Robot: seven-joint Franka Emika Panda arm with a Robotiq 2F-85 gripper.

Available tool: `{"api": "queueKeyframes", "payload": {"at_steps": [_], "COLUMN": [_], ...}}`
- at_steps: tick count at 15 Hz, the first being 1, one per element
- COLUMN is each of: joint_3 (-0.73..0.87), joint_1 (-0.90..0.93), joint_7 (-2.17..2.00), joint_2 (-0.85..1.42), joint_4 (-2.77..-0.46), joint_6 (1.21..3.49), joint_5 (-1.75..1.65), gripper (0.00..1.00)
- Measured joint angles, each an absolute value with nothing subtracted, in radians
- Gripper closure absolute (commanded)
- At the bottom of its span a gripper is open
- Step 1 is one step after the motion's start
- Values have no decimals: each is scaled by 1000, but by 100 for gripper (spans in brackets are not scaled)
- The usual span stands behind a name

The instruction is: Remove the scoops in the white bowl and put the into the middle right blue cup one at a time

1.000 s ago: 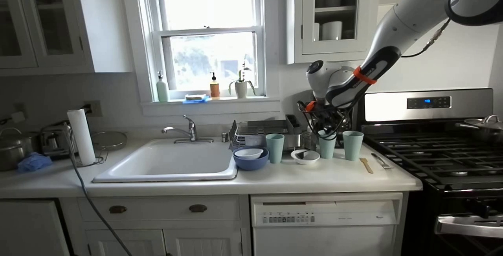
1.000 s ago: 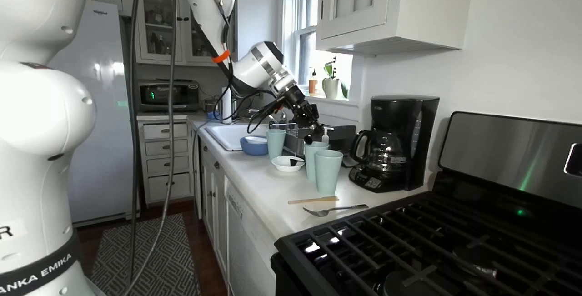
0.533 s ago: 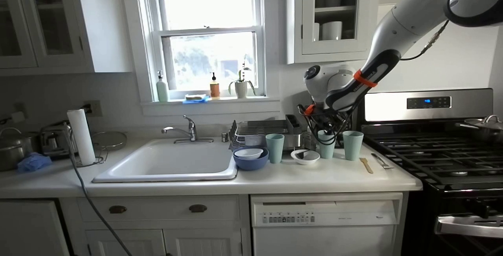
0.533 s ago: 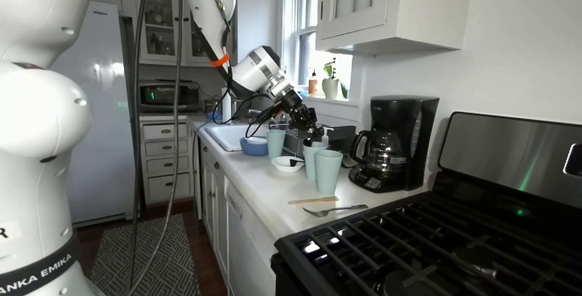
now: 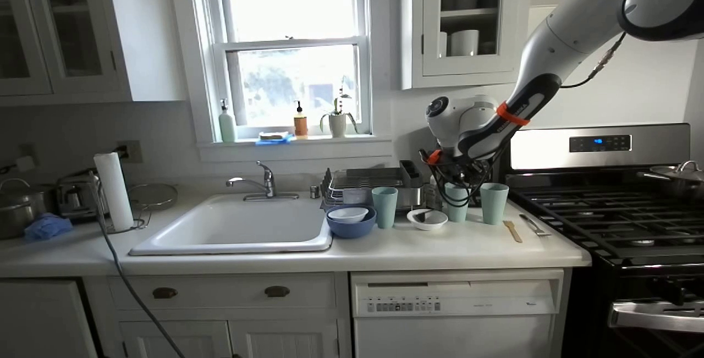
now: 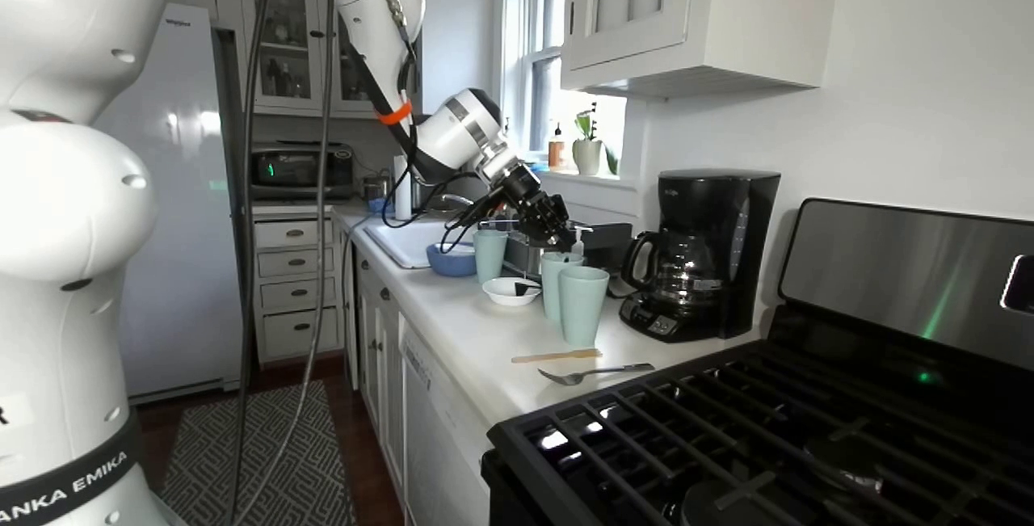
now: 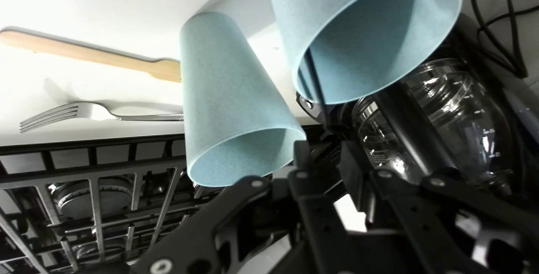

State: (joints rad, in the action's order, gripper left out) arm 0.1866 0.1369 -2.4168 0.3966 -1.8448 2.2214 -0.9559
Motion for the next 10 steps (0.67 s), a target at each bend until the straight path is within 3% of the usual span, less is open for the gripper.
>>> {"api": "queueKeyframes", "payload": {"at_steps": [4, 5, 8, 10], "joint_3": [159, 150, 115, 91], "joint_1": [133, 133, 123, 109], "joint_7": [-2420, -2420, -2400, -2364], "joint_2": [385, 379, 356, 342], "joint_4": [-1845, -1846, -1863, -1884], "joint_6": [2232, 2240, 2295, 2358], "joint_5": [-958, -958, -953, -935], "gripper": [16, 13, 13, 27]}}
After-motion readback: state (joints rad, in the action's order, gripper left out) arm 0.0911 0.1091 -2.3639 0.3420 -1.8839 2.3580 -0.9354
